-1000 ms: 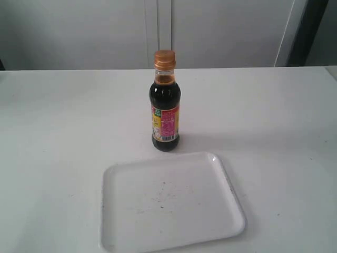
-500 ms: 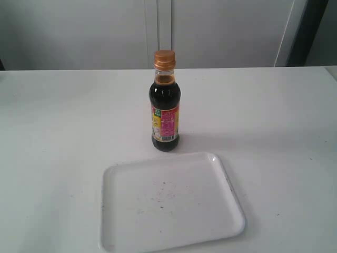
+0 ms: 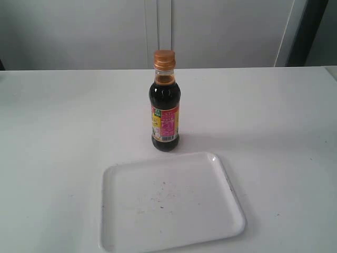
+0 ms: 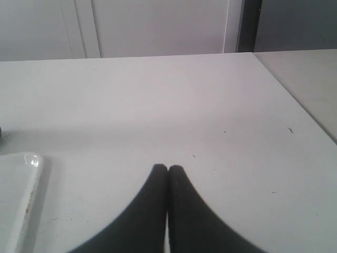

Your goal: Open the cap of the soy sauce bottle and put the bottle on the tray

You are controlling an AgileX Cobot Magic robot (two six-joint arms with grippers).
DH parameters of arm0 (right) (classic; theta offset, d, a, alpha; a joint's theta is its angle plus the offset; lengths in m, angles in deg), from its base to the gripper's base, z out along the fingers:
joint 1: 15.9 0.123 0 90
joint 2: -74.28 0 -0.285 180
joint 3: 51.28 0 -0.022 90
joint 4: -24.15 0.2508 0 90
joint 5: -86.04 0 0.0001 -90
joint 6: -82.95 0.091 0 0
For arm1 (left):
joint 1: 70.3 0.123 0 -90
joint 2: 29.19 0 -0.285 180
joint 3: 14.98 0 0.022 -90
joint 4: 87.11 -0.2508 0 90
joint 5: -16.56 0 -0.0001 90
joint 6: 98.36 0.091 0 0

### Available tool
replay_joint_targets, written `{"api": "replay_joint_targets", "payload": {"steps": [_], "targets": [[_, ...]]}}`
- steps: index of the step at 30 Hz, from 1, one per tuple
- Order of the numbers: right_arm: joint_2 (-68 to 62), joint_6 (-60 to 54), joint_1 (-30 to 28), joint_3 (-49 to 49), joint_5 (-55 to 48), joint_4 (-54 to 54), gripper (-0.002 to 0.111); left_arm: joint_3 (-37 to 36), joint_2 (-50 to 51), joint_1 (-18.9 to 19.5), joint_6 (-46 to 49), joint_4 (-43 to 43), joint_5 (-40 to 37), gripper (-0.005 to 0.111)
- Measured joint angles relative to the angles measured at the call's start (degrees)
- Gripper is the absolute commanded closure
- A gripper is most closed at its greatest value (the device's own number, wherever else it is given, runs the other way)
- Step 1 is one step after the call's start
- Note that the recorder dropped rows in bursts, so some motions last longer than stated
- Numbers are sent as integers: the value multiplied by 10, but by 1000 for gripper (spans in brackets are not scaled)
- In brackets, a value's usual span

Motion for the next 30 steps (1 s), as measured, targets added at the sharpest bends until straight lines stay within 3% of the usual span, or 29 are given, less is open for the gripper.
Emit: {"api": "replay_joint_targets", "payload": {"steps": [19, 30], "targets": [[0, 0, 0, 0, 1, 0, 108, 130, 380, 0, -152, -228, 282, 107], [0, 0, 0, 0, 1, 0, 108, 210, 519, 0, -184, -319, 377, 107]]}}
